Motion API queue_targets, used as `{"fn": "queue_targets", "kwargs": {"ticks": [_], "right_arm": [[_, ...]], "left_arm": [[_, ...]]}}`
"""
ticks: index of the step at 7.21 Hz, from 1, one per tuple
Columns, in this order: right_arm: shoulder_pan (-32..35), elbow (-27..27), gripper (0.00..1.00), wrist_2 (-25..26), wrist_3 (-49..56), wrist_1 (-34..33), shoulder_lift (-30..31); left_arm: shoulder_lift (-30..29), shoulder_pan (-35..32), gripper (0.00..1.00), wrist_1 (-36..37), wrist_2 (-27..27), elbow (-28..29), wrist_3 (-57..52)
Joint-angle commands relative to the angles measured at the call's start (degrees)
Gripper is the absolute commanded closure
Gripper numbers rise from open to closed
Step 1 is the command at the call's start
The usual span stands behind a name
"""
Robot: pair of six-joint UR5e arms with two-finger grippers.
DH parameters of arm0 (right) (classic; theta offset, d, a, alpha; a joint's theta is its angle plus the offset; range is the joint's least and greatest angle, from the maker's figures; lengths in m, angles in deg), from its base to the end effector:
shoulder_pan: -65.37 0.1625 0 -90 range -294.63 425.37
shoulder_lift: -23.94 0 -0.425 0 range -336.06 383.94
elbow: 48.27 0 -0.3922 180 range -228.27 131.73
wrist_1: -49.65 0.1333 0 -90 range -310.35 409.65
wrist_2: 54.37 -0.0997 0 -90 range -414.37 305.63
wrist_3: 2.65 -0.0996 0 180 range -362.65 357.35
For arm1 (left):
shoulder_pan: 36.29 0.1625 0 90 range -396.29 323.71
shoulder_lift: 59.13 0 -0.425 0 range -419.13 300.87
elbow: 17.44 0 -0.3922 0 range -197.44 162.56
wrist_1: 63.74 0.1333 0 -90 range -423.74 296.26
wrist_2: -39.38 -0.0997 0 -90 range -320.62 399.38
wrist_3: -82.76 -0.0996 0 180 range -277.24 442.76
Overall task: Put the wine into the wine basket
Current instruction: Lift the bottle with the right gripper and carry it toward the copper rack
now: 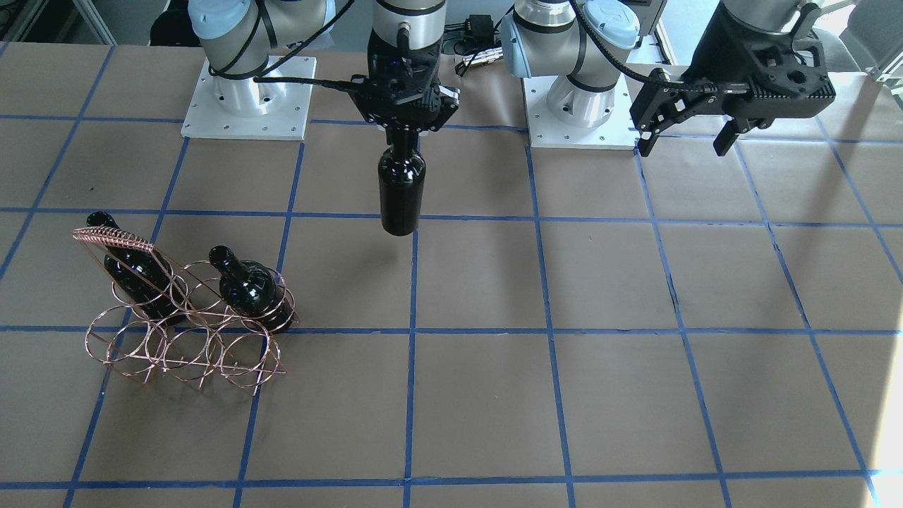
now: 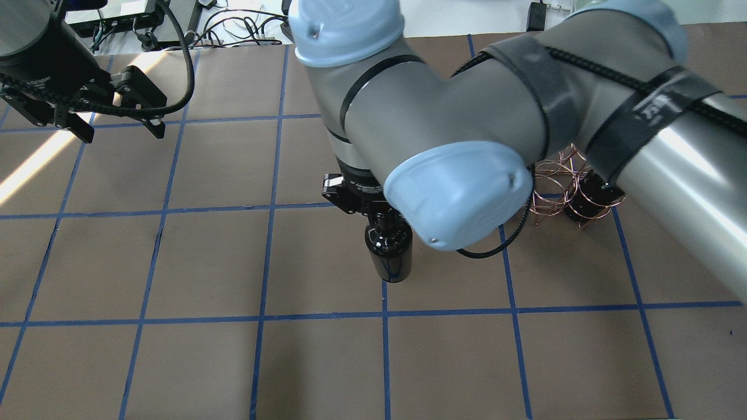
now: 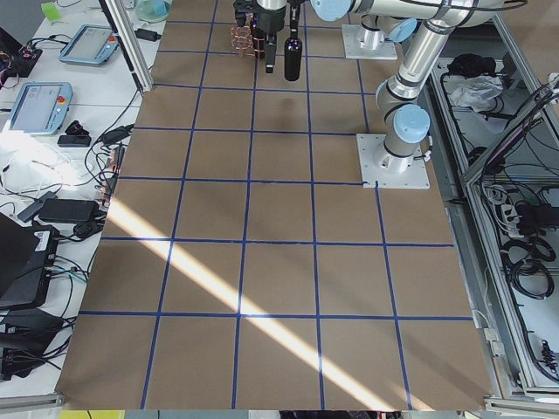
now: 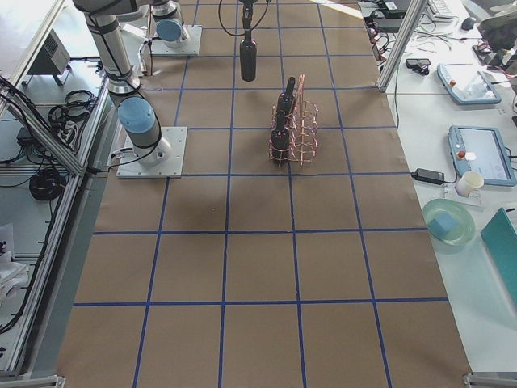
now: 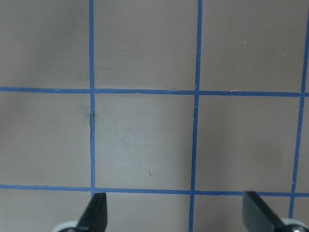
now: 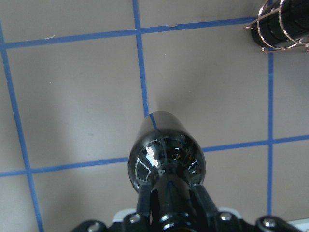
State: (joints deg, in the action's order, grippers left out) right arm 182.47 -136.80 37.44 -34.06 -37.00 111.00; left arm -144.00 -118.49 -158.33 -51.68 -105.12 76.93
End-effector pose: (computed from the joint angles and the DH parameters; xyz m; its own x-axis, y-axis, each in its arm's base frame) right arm 0.3458 -0.3901 0.4693 -0.9949 0.0717 0.0707 0.0757 0.9956 0.0553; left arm -0.0684 -0.4691 0.5422 -0.9991 -0.0354 -0.0234 -0.0342 0.9983 -0.0478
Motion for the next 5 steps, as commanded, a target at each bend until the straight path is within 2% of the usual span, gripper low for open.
{"fn": "queue_targets", "kwargs": {"ticks": [1,3,5], "right_arm": [[-5.71,-0.15,1.0,2.31,11.85,9.9,6.09],[-10.55,-0.07,1.0,5.28,20.66,10.01,8.56],[-12.06,-0.07,1.0,5.74,21.92,9.92,9.36]], "left_arm": [[0.06,-0.07,0.0,0.02,0.0,-0.11,0.03],[-0.03,-0.07,0.0,0.02,0.0,-0.12,0.12],[-0.03,-0.07,0.0,0.02,0.0,-0.12,0.12]]}}
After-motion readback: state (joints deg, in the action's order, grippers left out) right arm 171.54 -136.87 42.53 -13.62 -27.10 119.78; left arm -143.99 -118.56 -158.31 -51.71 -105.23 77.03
